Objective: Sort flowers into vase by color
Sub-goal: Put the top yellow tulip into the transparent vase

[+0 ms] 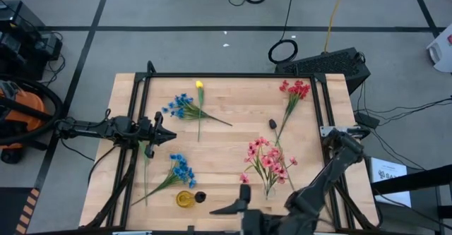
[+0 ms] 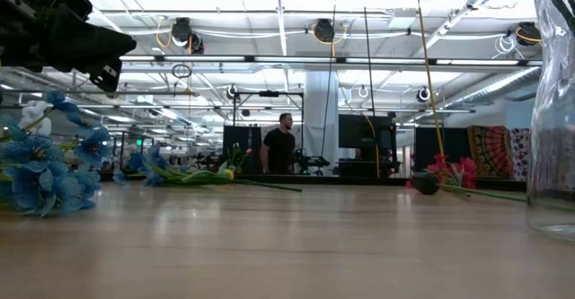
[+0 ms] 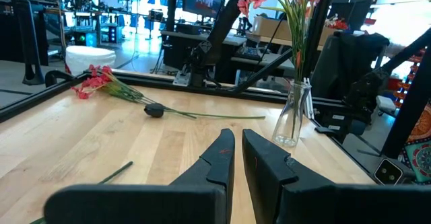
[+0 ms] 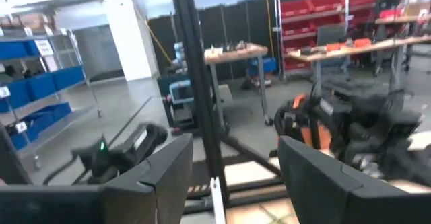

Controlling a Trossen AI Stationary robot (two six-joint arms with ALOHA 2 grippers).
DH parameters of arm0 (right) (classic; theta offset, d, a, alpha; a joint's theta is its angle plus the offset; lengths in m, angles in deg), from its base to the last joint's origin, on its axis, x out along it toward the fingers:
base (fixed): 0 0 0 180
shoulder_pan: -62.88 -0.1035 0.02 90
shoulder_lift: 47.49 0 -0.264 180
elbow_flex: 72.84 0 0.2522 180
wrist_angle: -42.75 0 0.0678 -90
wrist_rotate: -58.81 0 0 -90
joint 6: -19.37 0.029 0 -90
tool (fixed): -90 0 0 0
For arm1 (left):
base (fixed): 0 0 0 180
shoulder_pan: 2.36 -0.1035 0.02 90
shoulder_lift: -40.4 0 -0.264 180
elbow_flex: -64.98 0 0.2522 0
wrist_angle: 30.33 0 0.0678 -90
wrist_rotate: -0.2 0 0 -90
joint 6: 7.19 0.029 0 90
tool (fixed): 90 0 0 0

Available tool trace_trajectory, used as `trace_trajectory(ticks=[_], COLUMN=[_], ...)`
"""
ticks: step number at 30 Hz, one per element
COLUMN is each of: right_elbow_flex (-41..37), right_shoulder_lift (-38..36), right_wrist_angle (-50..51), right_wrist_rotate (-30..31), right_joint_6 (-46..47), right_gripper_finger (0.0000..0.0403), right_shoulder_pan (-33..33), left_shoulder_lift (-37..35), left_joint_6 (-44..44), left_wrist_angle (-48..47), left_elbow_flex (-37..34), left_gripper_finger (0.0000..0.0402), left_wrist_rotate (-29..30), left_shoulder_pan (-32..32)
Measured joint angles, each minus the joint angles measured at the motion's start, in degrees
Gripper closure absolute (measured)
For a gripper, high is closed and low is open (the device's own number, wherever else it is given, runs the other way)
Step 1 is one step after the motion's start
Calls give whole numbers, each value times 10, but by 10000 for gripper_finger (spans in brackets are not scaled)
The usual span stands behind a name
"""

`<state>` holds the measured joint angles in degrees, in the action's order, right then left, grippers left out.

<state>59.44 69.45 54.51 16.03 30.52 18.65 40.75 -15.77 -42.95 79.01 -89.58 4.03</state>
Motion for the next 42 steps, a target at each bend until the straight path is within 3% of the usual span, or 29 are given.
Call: trace_trajectory(ticks=[6, 13, 17, 22, 27, 35, 38, 42], right_elbow_flex=[0, 0, 0, 0, 0, 0, 0, -40], right_shoulder_lift=[-60, -127, -163, -231, -315, -441, -472, -499], right_wrist_angle=[98, 409, 525, 639, 762, 822, 833, 857], right_wrist_rotate=[48, 117, 124, 123, 73, -25, -64, -69], right_joint_6=[17, 279, 349, 346, 326, 183, 136, 118], right_gripper_finger=[192, 193, 193, 193, 193, 193, 193, 193], right_shoulder_pan=[-8, -15, -8, 14, 63, 178, 227, 275], left_shoulder_lift=[0, 0, 0, 0, 0, 0, 0, 0], left_joint_6=[0, 0, 0, 0, 0, 4, 13, -62], left_wrist_angle=[0, 0, 0, 0, 0, 16, 16, 26], left_elbow_flex=[0, 0, 0, 0, 0, 0, 0, 0], left_gripper_finger=[366, 366, 366, 366, 366, 366, 366, 366], left_wrist_rotate=[0, 0, 0, 0, 0, 5, 61, 203], left_shoulder_pan=[0, 0, 0, 0, 0, 0, 0, 0])
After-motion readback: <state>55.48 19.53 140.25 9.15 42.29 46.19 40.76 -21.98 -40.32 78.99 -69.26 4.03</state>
